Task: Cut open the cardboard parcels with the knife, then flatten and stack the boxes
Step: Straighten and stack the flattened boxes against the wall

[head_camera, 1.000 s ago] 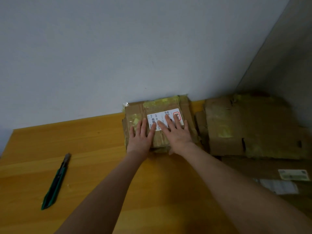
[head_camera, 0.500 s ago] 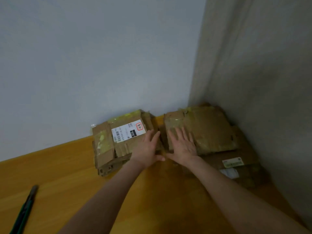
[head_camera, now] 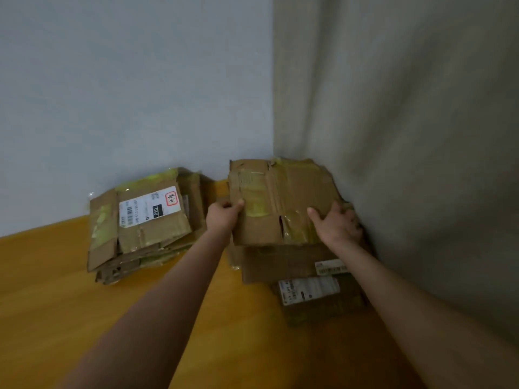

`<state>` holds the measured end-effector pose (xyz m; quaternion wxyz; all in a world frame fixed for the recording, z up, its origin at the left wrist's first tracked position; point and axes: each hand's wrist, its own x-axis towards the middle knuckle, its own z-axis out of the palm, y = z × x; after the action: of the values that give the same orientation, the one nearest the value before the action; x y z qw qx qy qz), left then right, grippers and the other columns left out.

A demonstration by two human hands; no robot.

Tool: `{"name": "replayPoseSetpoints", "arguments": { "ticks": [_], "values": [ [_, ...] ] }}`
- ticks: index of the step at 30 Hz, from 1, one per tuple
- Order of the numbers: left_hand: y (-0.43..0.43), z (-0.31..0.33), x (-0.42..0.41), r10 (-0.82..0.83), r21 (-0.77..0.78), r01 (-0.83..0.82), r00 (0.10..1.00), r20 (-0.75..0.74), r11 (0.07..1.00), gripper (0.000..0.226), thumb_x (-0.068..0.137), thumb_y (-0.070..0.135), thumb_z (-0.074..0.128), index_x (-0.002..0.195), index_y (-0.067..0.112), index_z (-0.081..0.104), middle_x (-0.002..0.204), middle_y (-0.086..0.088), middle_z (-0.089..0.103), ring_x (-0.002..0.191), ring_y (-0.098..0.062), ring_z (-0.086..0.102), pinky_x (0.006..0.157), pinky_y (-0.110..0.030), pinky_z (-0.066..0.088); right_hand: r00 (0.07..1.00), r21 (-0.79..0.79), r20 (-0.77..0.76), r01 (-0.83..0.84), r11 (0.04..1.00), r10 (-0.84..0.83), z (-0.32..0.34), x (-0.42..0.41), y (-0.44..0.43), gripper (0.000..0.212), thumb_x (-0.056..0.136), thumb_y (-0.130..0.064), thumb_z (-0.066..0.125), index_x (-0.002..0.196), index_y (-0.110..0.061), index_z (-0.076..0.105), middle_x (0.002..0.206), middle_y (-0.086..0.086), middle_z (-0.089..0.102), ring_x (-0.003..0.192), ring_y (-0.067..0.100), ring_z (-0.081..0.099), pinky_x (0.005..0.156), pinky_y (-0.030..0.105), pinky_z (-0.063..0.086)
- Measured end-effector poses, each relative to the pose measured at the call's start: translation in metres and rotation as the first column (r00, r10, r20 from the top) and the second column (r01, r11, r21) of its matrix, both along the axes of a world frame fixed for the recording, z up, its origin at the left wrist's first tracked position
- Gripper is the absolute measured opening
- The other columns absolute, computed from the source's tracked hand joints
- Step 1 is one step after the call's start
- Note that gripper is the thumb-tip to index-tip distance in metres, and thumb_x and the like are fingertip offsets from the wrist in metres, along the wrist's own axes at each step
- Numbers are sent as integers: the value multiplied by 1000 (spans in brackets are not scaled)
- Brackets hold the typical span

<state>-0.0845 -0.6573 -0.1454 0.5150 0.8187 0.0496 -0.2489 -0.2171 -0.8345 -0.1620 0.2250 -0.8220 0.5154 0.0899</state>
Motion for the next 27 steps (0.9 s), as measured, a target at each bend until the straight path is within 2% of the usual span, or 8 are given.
{"name": "replayPoseSetpoints", "arguments": {
  "ticks": [3, 10, 14, 16, 19, 21, 24, 27],
  "values": [
    [-2, 14, -5, 27, -20, -26, 999, 32, 999, 19, 94, 26, 60, 103, 9, 63, 107, -12, 65, 103, -31, 61, 94, -47, 51, 999, -42, 24, -22, 999, 23, 9, 1, -3, 82, 89, -71, 34, 149, -17, 23, 150, 20, 27, 135, 39, 31, 110, 53, 29],
    [11, 10, -32, 18, -67, -26, 992, -122, 997, 41, 98, 17, 55, 136, 5, 48, 129, -13, 56, 117, -32, 54, 101, -47, 45, 984, -149, 9, -174, 973, 177, 21, -6, 10, 85, 86, -71, 41, 150, -19, 19, 154, 18, 17, 143, 39, 16, 114, 53, 21],
    [22, -3, -45, -122, 84, 138, 977, -173, 987, 52, 96, 13, 56, 145, 7, 38, 139, -12, 49, 124, -34, 50, 103, -45, 44, 987, -101, -33, -162, 982, 160, 21, -20, 15, 94, 81, -69, 55, 151, -20, 15, 156, 16, 12, 143, 39, 14, 115, 54, 19],
    [24, -7, -50, -179, 174, 210, 968, -178, 962, 51, 93, 8, 59, 140, 4, 42, 129, -13, 54, 114, -31, 55, 93, -36, 49, 988, -35, -75, -136, 990, 134, 17, -26, 15, 102, 76, -69, 60, 151, -20, 12, 155, 17, 12, 141, 41, 18, 113, 55, 24],
    [19, -8, -55, -144, 223, 155, 987, -64, 962, 43, 89, 12, 62, 130, 3, 54, 112, -12, 62, 102, -30, 60, 89, -42, 54, 984, 33, -131, -117, 993, 120, 11, -31, 18, 106, 72, -69, 65, 151, -23, 11, 153, 19, 17, 137, 42, 27, 108, 53, 33],
    [11, -1, -56, -96, 248, 75, 993, 75, 966, 44, 90, 23, 66, 129, 5, 55, 118, -12, 62, 108, -31, 60, 92, -42, 52, 983, 32, -143, -112, 993, 115, 9, -32, 19, 105, 72, -69, 65, 150, -24, 12, 152, 18, 19, 135, 42, 30, 107, 52, 34],
    [2, 9, -51, -131, 128, 121, 989, 71, 984, 57, 89, 29, 68, 137, 7, 47, 131, -11, 57, 120, -31, 55, 100, -44, 47, 978, 23, -166, -126, 992, 128, 12, -35, 17, 101, 76, -69, 61, 151, -23, 11, 154, 17, 18, 139, 40, 26, 110, 52, 29],
    [-3, 22, -48, -150, -54, 150, 989, -2, 987, 50, 91, 20, 64, 137, 10, 47, 132, -11, 58, 120, -30, 56, 103, -48, 45, 985, -63, -108, -143, 988, 136, 17, -37, 18, 84, 87, -65, 49, 151, -20, 17, 155, 17, 18, 143, 38, 16, 114, 53, 21]
  ]
}}
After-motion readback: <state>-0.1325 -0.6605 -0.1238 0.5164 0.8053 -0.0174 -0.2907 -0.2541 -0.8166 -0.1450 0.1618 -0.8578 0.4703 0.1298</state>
